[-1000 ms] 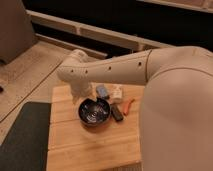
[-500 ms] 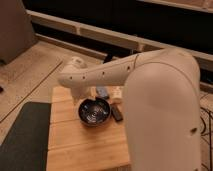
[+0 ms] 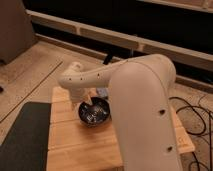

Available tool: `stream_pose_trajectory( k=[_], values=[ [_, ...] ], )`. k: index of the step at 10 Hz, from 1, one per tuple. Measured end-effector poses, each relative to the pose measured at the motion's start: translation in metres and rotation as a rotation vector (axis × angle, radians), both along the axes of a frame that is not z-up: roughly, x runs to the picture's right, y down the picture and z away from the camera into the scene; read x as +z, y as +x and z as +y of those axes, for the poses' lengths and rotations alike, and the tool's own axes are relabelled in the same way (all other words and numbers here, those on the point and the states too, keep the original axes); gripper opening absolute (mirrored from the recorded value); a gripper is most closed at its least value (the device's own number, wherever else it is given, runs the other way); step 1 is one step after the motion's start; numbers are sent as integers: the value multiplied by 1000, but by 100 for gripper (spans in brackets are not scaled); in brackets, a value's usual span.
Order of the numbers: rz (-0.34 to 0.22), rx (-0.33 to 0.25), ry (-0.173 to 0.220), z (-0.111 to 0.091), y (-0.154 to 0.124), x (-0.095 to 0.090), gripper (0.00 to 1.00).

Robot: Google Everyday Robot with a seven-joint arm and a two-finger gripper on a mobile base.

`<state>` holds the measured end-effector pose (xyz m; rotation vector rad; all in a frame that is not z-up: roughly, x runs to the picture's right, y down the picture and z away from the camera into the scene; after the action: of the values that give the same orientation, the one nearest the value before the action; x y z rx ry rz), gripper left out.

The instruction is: Push the ceramic bowl across the table

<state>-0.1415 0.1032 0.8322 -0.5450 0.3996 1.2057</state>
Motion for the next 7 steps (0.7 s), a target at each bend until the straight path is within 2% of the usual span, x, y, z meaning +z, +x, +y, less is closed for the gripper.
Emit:
stream_pose_trajectory(
  k=[2,4,7],
  values=[
    [-10,-1,-43,9,-7,14,65],
    [-1,-7,-50,7,-6,16,65],
    [129,22,33,-23,38,-16,65]
  ],
)
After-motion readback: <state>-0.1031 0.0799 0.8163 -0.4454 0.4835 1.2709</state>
